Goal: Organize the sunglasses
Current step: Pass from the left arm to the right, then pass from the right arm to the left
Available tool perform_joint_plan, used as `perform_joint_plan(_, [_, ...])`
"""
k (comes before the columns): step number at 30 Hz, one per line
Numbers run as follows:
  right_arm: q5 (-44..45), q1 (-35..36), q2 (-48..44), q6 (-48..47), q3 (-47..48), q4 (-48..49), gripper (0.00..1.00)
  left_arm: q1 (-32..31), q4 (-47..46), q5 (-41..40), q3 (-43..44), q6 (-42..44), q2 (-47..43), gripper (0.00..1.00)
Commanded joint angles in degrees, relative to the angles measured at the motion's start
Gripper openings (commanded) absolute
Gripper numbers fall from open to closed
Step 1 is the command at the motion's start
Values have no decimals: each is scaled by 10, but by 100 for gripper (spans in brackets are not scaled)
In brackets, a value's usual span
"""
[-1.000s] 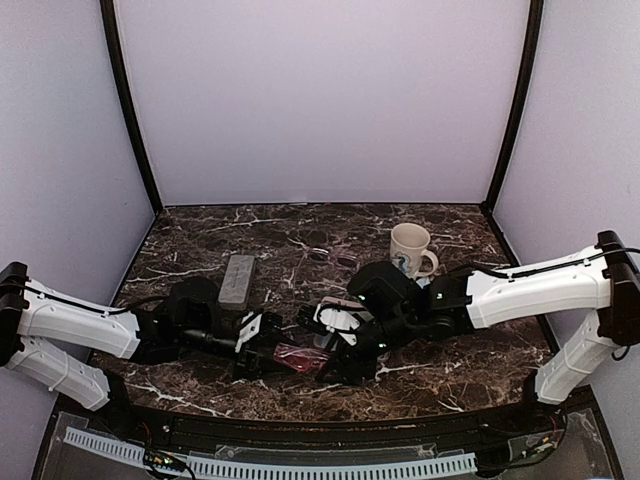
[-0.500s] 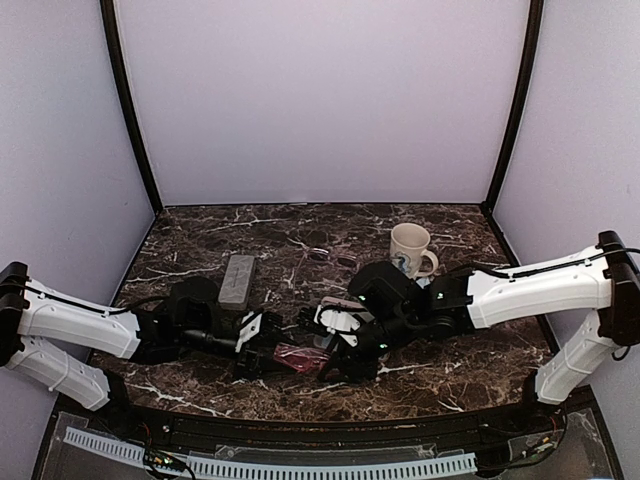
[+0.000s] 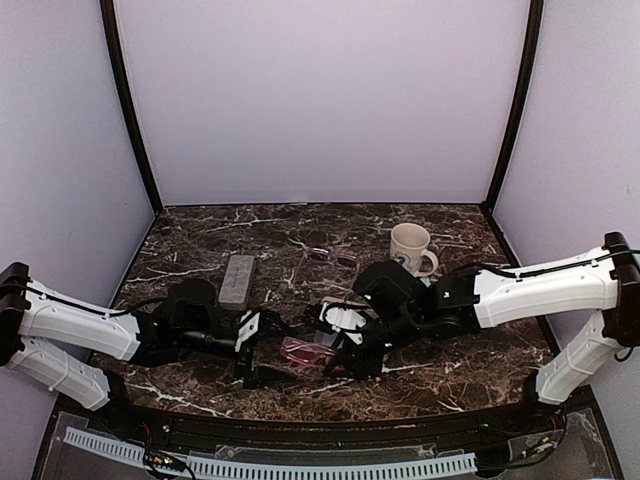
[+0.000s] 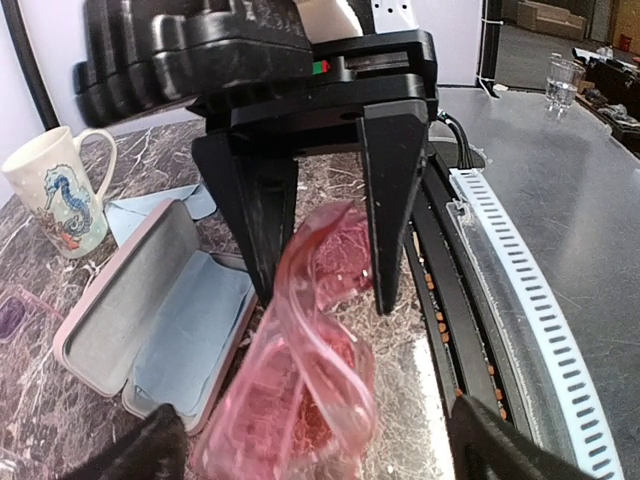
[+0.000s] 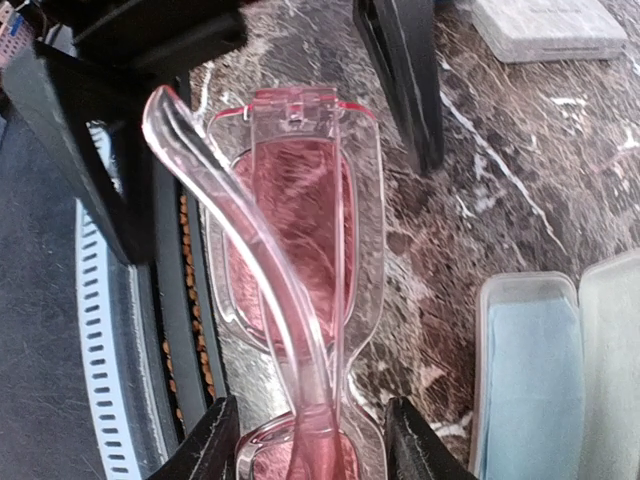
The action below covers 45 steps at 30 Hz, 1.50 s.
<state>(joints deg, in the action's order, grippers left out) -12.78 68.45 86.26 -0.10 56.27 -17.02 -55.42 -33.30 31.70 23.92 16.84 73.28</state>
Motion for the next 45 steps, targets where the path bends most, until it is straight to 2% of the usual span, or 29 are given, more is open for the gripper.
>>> perform_joint_plan(1, [34,-5,-23,-6,-19,-9,35,-2,-36,-19,-24,-13,-25,99])
perform_joint_plan(14, [168,-27,-25,-48,-39,-36,30,-2,-43,-72,-40,-16,-61,99])
perform_joint_plan(18, [164,-31,-26,-47,-40,-33,30,-2,-39,-80,-38,-16,-60,99])
perform_joint_plan(20, [129,-30,-29,-43,-36,-31,30,-2,-29,-75,-29,-14,-56,99])
perform_joint_plan(24, [33,-31,-33,-25,-28,-28,30,-4,-17,-51,-19,19,-55,91])
perform_joint_plan(29, [-80,-31,-26,11,-6,-41,31,-35,40,-47,7,111,-72,90])
perform_joint_plan(34, [-160,-32,-18,39,18,-50,32,-83,150,-99,58,209,-71,95])
perform_joint_plan(40, [-236,-34,4,64,32,-54,33,-113,190,-150,84,263,-72,96])
perform_joint_plan(45, [-296,-38,34,81,39,-40,34,-147,212,-208,108,300,-39,92])
